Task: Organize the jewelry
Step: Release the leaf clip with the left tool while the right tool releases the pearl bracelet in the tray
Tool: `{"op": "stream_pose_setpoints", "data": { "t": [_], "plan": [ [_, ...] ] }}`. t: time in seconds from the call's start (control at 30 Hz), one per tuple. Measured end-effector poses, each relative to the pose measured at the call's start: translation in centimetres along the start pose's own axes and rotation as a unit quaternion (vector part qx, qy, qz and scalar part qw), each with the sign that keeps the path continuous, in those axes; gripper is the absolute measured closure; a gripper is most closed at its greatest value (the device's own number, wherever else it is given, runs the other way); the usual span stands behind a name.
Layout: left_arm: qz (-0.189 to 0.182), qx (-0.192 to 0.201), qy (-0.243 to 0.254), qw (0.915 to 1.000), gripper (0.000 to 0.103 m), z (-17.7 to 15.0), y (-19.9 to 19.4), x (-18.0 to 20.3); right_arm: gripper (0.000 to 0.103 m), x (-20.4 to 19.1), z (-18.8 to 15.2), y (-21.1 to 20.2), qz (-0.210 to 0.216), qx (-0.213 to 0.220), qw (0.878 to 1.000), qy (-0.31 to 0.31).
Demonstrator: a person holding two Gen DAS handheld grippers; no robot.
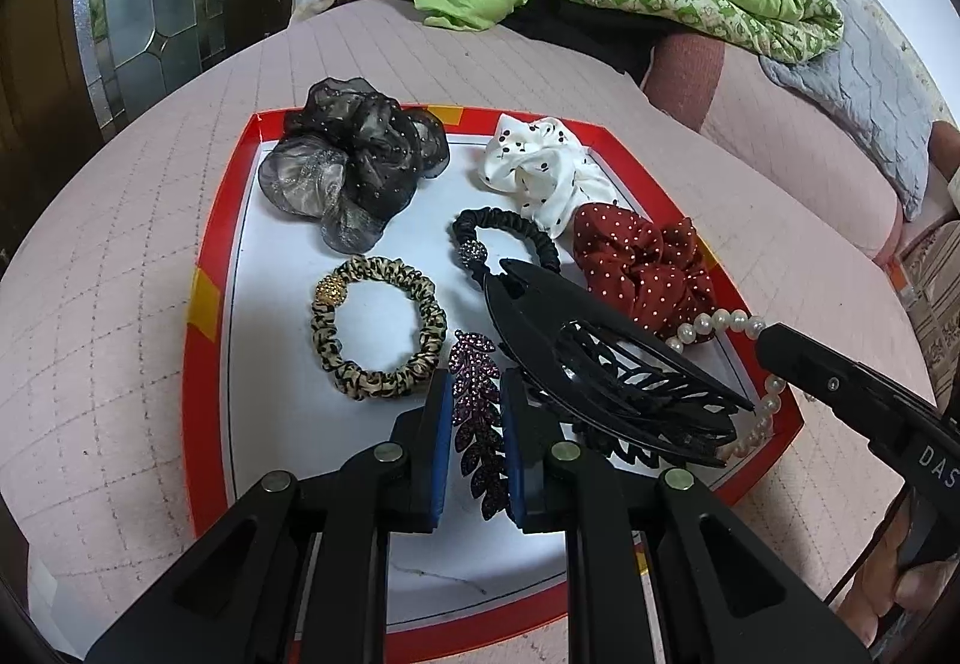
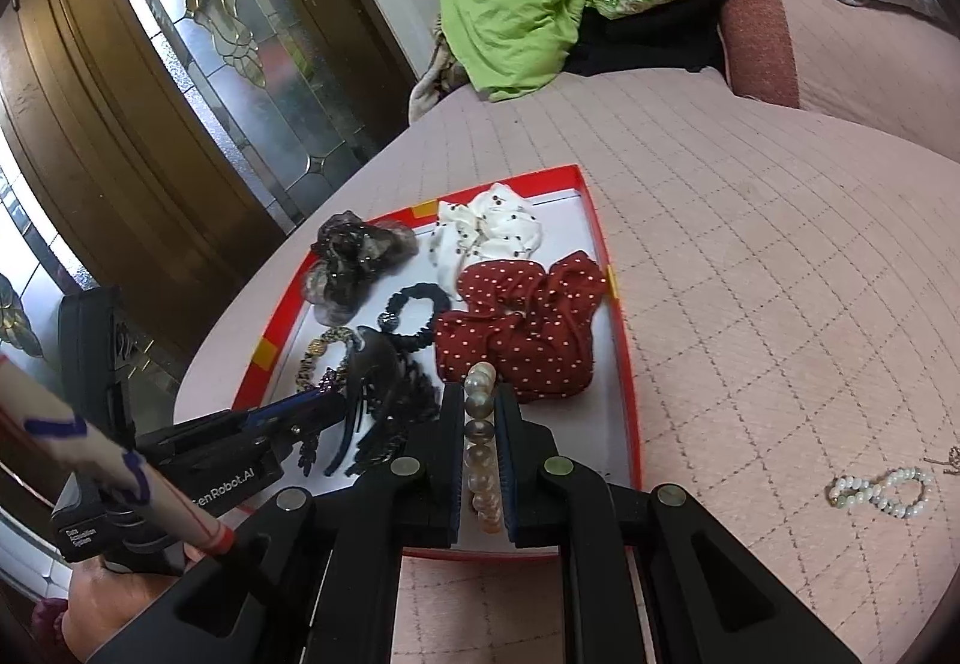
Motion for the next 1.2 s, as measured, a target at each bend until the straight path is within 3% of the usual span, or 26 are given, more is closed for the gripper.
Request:
{"op": "stream_pose_setpoints", "data": {
  "t": [1.2],
  "plan": [
    [0.01, -0.007, 0.018, 0.9998, 0.088, 0.2, 0.6, 0.7, 0.091, 1.4, -1.2, 1.2, -0.028, -0.03, 0.999, -0.001]
  ]
}}
Point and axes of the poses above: each gripper's, at about its wrist camera, not at the fingertips, and y roughly the way its jaws point, x to its right, z to its top, the point moved 6 cm from there along y, roughly the way its jaws point, and after that the axes turned 4 degrees about x, right-handed, at the moved point
